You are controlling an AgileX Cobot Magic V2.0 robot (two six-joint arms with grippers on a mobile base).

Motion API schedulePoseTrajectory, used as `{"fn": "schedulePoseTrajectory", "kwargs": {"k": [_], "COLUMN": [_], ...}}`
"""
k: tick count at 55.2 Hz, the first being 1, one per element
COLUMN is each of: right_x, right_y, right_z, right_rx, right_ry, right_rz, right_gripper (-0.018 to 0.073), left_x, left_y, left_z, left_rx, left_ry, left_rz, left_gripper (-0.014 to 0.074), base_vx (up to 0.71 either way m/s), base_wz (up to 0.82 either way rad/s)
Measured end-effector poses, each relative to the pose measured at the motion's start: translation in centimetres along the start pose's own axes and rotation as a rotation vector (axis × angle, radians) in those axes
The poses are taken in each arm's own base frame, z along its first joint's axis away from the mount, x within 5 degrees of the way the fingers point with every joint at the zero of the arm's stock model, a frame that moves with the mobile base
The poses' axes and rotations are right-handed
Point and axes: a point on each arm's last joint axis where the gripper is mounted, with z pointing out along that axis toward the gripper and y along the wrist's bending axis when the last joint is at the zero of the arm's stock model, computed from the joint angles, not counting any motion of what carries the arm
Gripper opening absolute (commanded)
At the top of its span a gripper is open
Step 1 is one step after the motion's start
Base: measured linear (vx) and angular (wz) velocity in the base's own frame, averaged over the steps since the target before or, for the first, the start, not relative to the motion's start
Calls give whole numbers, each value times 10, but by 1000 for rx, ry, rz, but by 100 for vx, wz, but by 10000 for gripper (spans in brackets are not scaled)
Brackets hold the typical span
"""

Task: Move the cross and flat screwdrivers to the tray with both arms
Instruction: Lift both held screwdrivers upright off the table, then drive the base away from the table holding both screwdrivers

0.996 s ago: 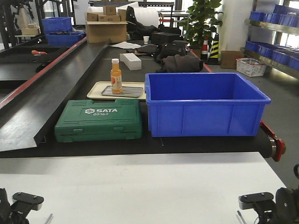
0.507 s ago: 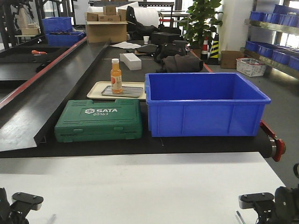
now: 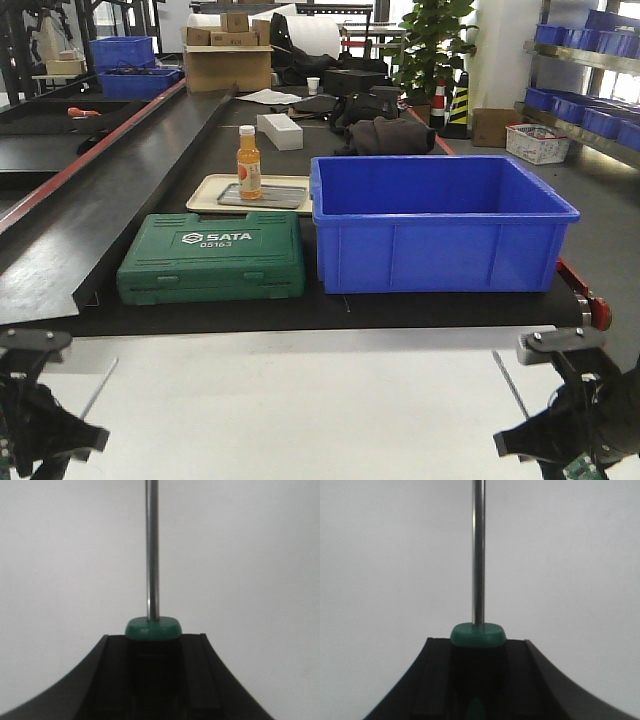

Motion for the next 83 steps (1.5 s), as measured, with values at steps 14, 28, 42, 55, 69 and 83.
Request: {"fn": "schedulePoseTrajectory", "kwargs": {"k": [14,28,42,55,69,83], "right_x": [-19,-16,-12,-10,-10,-10], "right_y": [46,46,45,45,45,45], "right_z": [-79,-140,-154,-153,-153,-153], "right_rx": [-86,-101,-100,-100,-100,-100], "right_ry": [-339,-536,-573,-552,-551,-551], "right_rz": [-15,10,-4,-7,-7,-7], "right_gripper": [-9,-9,-8,-8,-8,-8], "left_x": [-21,-3,29,33,34,34], "left_y": [-39,-50,-51,-52,-53,-53], "left_z": [-108,-179,-187,-192,-191,-191], "left_rx": [34,51,54,58,61,61], "left_ry": [-427,-629,-635,-637,-629,-629], "left_rz": [37,44,44,48,49,49], "left_gripper": [-3,-3,-3,-3,-3,-3], "base_vx": [0,0,0,0,0,0], "base_wz": [0,0,0,0,0,0]}}
